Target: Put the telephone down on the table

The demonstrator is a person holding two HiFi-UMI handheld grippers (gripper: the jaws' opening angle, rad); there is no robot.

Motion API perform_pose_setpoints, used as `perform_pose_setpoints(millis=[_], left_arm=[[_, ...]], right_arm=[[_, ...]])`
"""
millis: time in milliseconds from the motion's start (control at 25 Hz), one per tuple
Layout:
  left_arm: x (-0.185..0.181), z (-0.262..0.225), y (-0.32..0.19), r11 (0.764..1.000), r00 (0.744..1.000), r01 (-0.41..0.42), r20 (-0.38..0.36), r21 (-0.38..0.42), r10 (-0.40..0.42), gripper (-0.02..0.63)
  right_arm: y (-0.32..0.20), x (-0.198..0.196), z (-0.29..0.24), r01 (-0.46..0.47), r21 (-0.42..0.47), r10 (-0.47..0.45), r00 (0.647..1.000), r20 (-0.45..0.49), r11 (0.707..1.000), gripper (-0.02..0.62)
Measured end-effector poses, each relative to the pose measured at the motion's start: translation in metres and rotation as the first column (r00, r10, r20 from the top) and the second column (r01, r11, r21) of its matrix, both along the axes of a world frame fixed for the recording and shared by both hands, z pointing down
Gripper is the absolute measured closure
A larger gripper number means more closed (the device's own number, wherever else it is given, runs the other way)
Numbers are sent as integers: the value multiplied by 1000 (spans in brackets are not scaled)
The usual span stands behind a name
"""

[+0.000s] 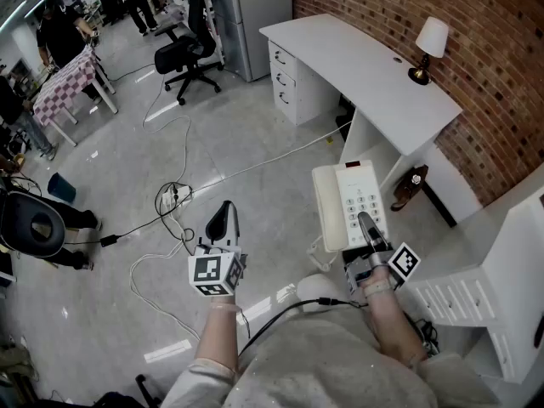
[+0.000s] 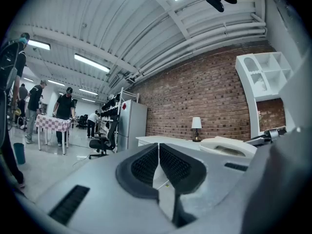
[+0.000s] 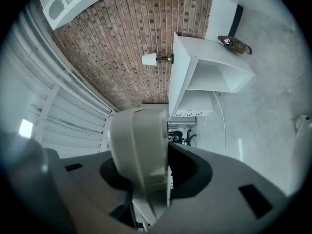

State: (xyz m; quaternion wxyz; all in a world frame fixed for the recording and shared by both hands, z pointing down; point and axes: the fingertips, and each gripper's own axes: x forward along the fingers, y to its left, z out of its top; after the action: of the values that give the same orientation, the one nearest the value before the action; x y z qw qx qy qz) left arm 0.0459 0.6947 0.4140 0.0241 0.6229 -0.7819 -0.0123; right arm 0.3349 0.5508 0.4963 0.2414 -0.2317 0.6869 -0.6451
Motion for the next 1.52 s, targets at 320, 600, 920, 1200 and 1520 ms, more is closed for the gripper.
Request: perform_pose_setpoints(millis=[320, 600, 920, 1200, 1520], left_arm=[[-18, 7, -38, 1000, 1000, 15, -13, 0, -15, 593], [-38, 9, -117, 1000, 1000, -14, -12, -6, 14, 592], [-62, 3, -206, 999, 999, -43, -8, -9, 43, 592], [-80, 0, -269, 1000, 999, -25, -20, -8, 25, 592], [-91, 9, -318, 1000, 1000, -16, -17, -10, 16, 592]], right_arm=[[-43, -12, 6, -15, 1, 15, 1000, -3, 1000, 427], [-106, -37, 7, -22, 1, 22, 1000, 4, 1000, 428], [-183, -67, -1, -9, 23, 8, 1000, 26, 1000, 426], [-248, -89, 1, 16, 22, -17, 1000, 12, 1000, 426], [-299, -109, 4, 50, 17, -50, 999, 13, 999, 425]])
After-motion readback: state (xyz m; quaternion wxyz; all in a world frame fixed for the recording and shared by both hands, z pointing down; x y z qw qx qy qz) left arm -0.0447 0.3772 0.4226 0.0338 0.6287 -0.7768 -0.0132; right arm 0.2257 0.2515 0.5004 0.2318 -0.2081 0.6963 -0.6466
